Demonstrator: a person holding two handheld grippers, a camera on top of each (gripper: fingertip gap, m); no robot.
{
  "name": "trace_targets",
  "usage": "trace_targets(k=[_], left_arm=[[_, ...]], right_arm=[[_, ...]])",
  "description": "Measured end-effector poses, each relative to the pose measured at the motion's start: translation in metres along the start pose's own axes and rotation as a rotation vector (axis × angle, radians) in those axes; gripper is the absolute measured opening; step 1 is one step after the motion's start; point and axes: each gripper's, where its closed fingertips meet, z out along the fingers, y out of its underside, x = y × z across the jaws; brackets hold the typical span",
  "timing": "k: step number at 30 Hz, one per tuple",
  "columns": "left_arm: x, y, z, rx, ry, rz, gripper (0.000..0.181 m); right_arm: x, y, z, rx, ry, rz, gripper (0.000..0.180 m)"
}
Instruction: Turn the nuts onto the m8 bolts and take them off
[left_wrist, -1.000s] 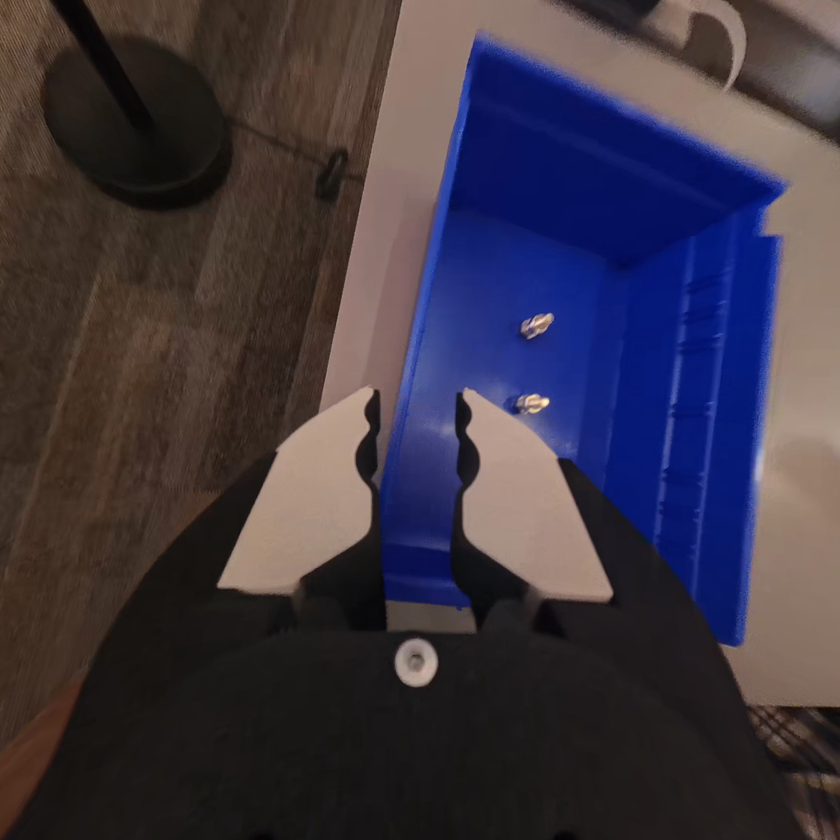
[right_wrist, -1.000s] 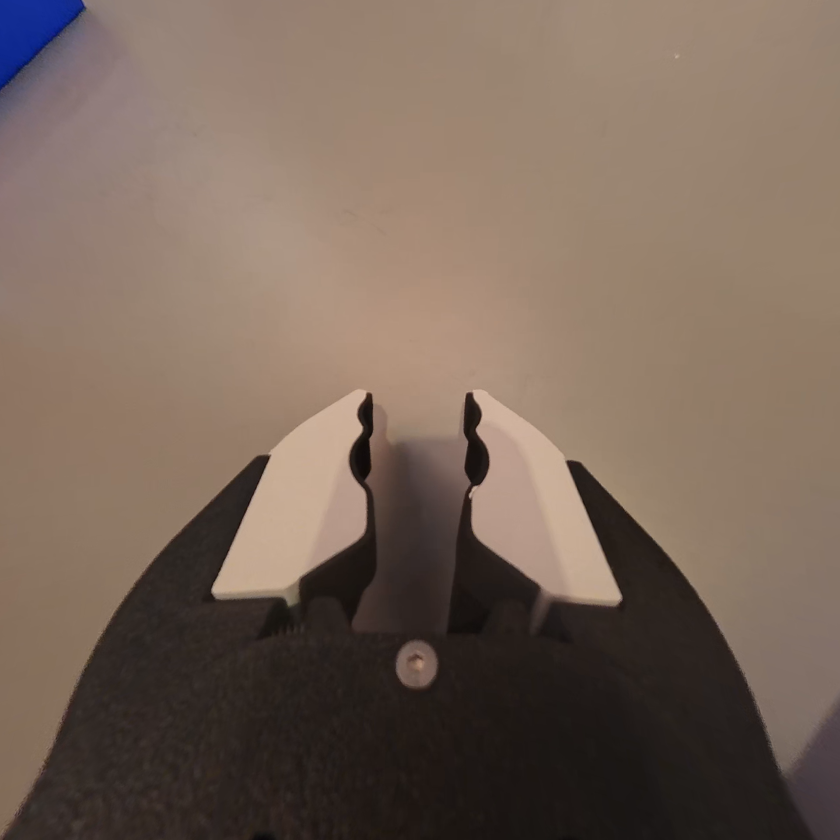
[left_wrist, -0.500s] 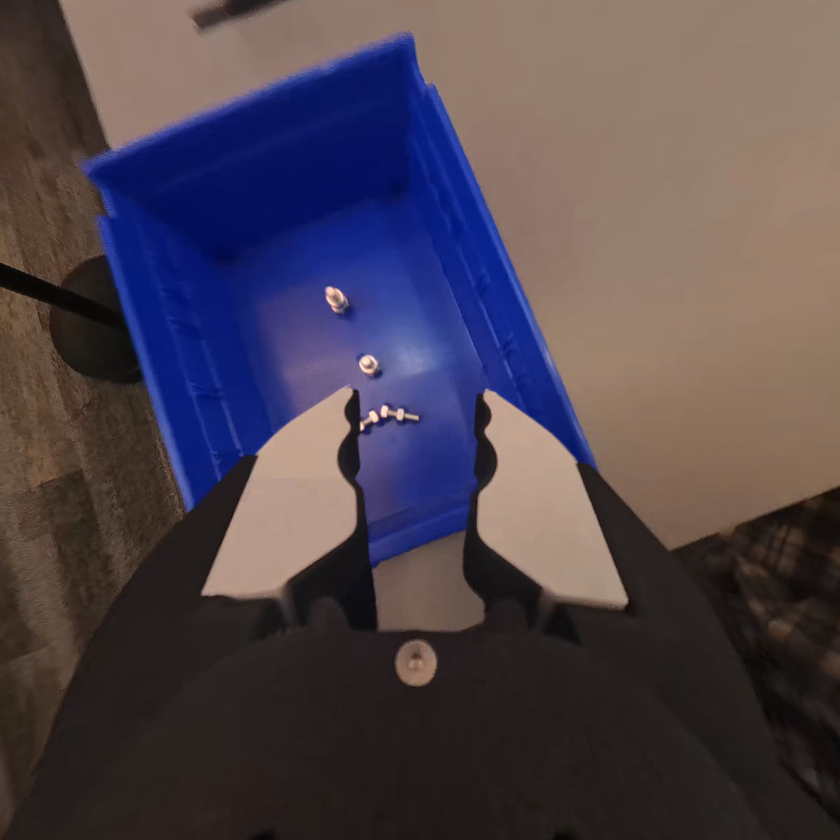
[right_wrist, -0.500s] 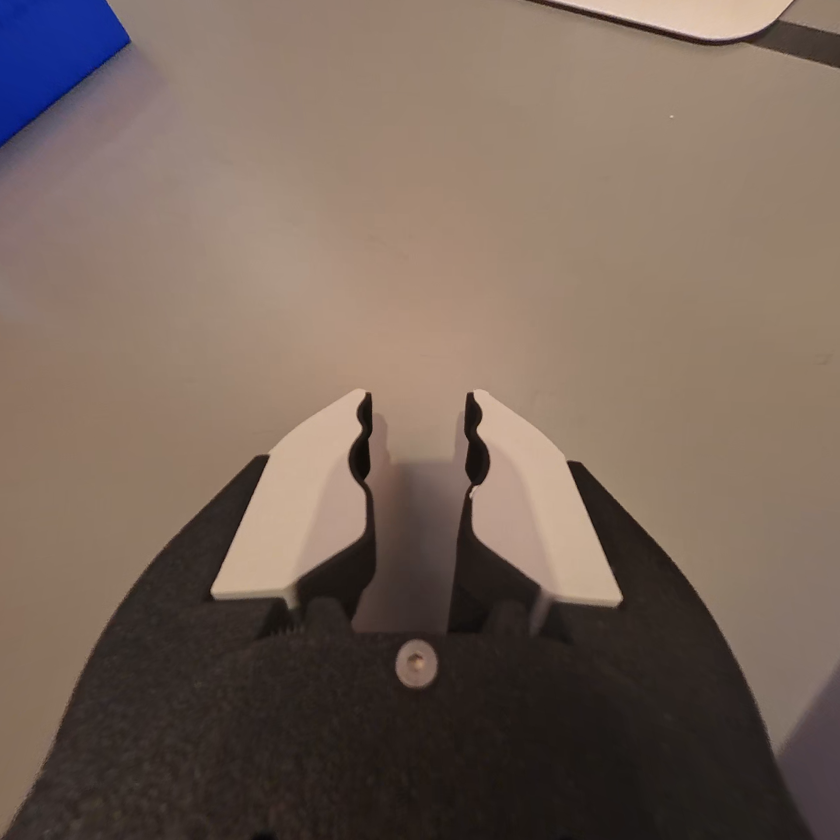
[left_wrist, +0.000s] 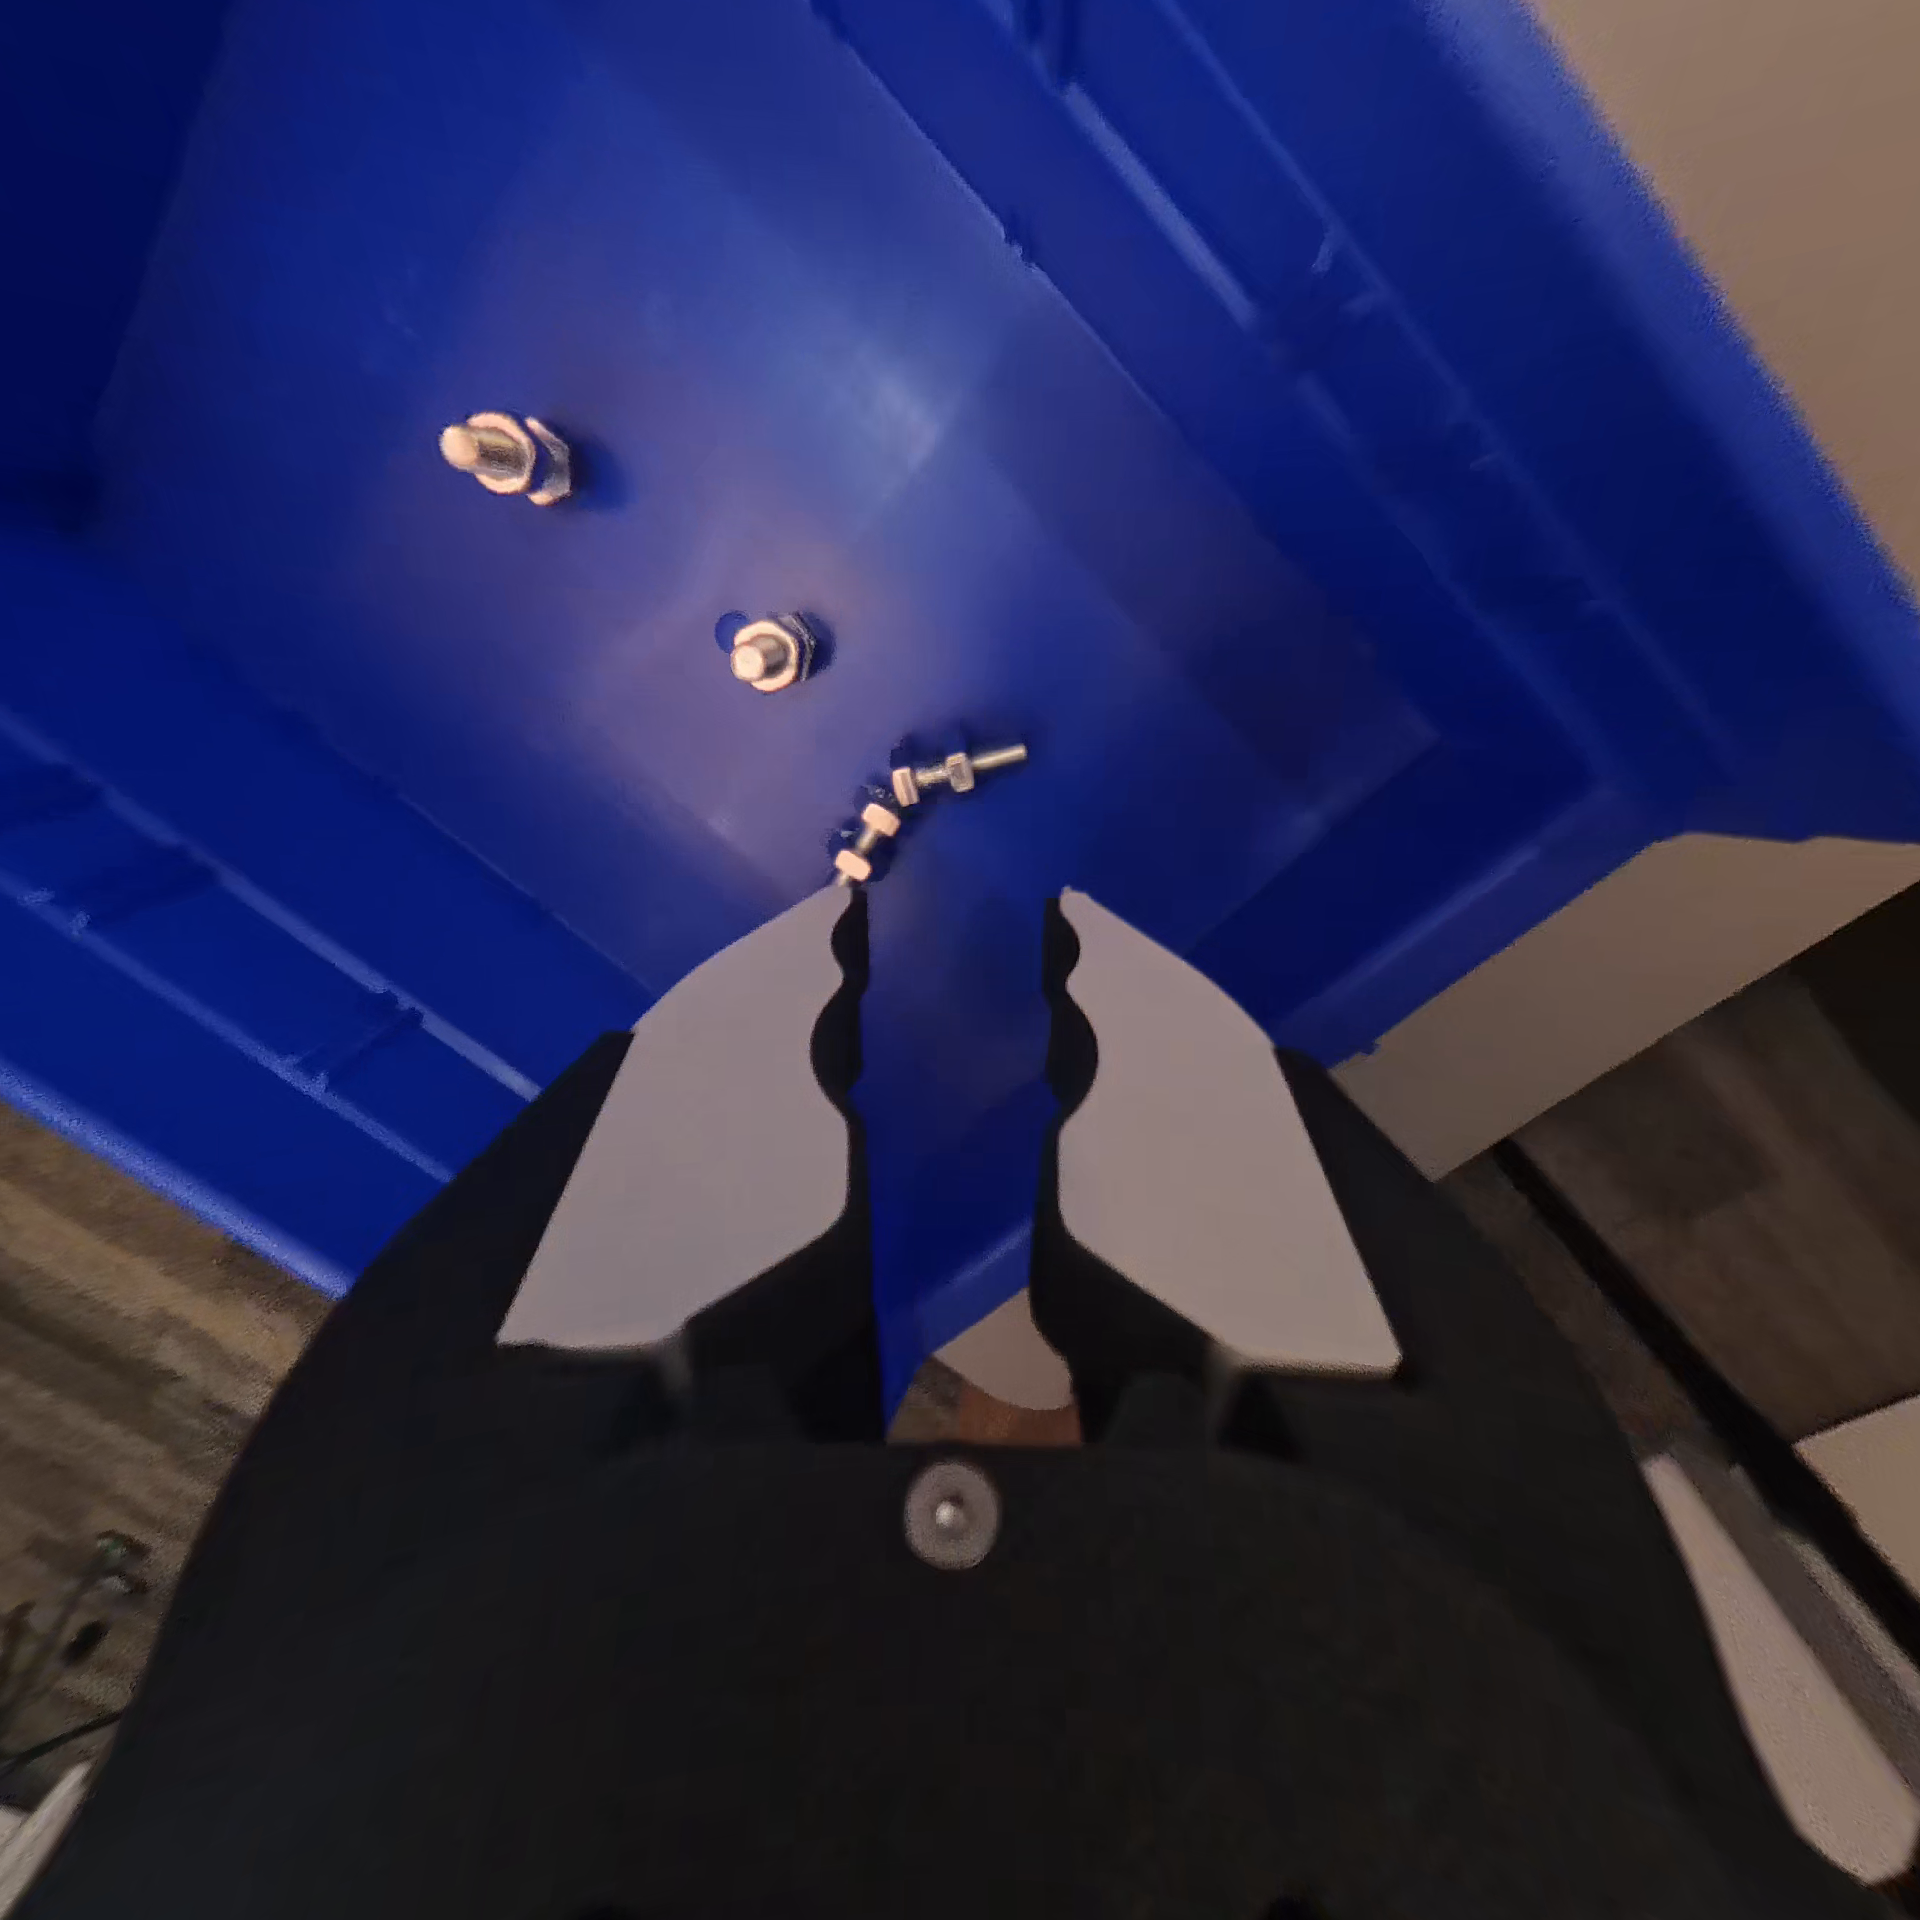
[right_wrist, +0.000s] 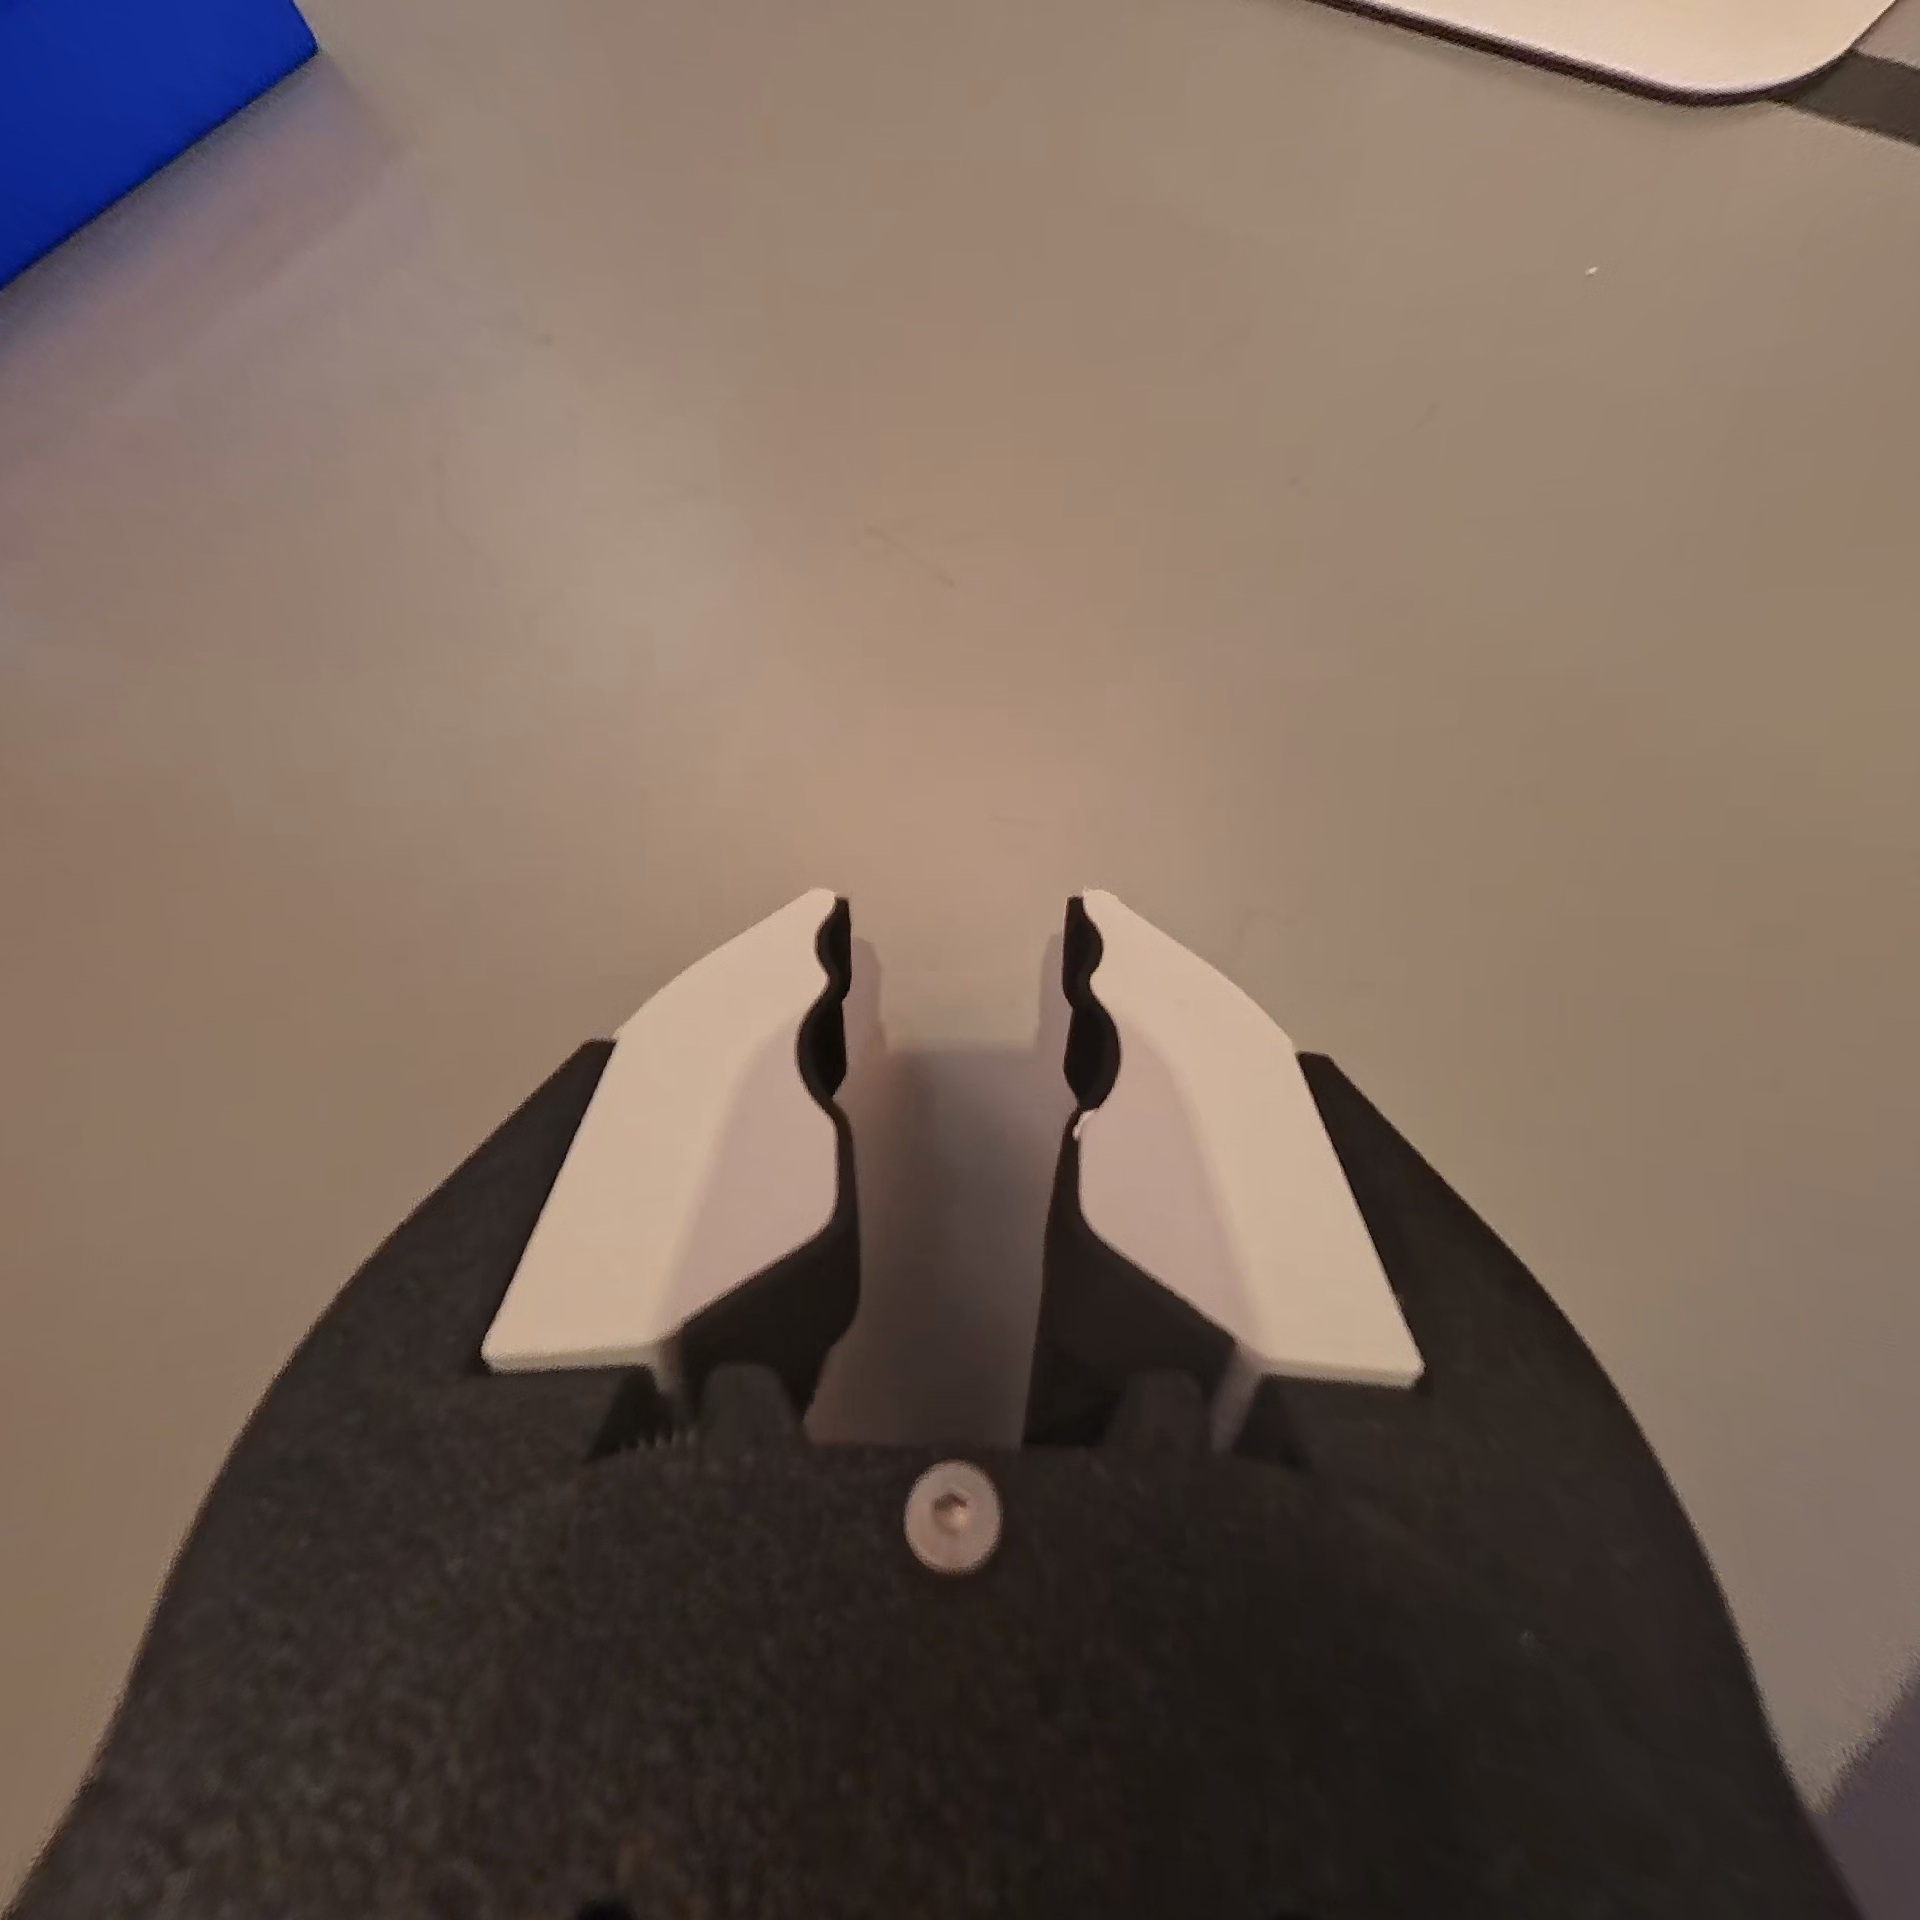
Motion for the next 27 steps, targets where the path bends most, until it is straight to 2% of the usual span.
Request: trace_targets(k=[5, 14, 18, 23, 27], left_arm=[[-0.012, 0.014, 0.026, -0.117, -0.014, 0.044, 0.034], [-0.02, 0.011, 0.046, -0.128, 0.009, 0.043, 0.033], [-0.014, 0.017, 0.052, -0.17, 0.041, 0.038, 0.016], [-0.019, 0.018, 0.045, -0.168, 0.006, -0.032, 0.016], [-0.025, -0.002, 0.002, -0.038, -0.04, -0.116, 0.016]], right_arm=[[0.001, 0.003, 0.005, -0.016, -0.003, 0.003, 0.039], [-0.002, 0.006, 0.01, -0.031, -0.021, 0.003, 0.039], [-0.002, 0.005, 0.009, -0.029, -0.022, 0.0, 0.039], [-0.002, 0.003, 0.007, -0.011, -0.028, 0.007, 0.039], [-0.002, 0.001, 0.004, 0.002, -0.027, 0.006, 0.038]])
